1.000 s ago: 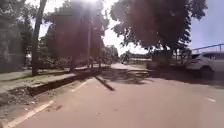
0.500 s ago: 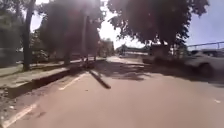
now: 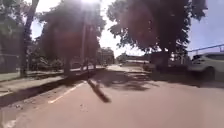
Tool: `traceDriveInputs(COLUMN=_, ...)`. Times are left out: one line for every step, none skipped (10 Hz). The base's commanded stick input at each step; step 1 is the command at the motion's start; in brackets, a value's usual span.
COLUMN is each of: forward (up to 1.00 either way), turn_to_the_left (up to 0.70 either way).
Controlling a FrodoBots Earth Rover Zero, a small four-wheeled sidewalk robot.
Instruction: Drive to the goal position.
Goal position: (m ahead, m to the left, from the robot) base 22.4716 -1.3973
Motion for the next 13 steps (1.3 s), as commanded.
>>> traceDriveInputs(forward=0.70, turn_to_the_left=0.00)
traceDriveInputs(forward=0.70, turn_to_the_left=0.00)
traceDriveInputs(forward=0.70, turn_to_the_left=0.00)
traceDriveInputs(forward=0.70, turn_to_the_left=0.00)
traceDriveInputs(forward=0.70, turn_to_the_left=0.00)
traceDriveInputs(forward=0.70, turn_to_the_left=0.00)
traceDriveInputs(forward=0.70, turn_to_the_left=0.00)
traceDriveInputs(forward=0.70, turn_to_the_left=0.00)
traceDriveInputs(forward=0.70, turn_to_the_left=0.00)
traceDriveInputs(forward=0.70, turn_to_the_left=0.00)
traceDriveInputs(forward=0.70, turn_to_the_left=0.00)
traceDriveInputs(forward=0.70, turn_to_the_left=0.00)
traceDriveInputs(forward=0.70, turn_to_the_left=0.00)
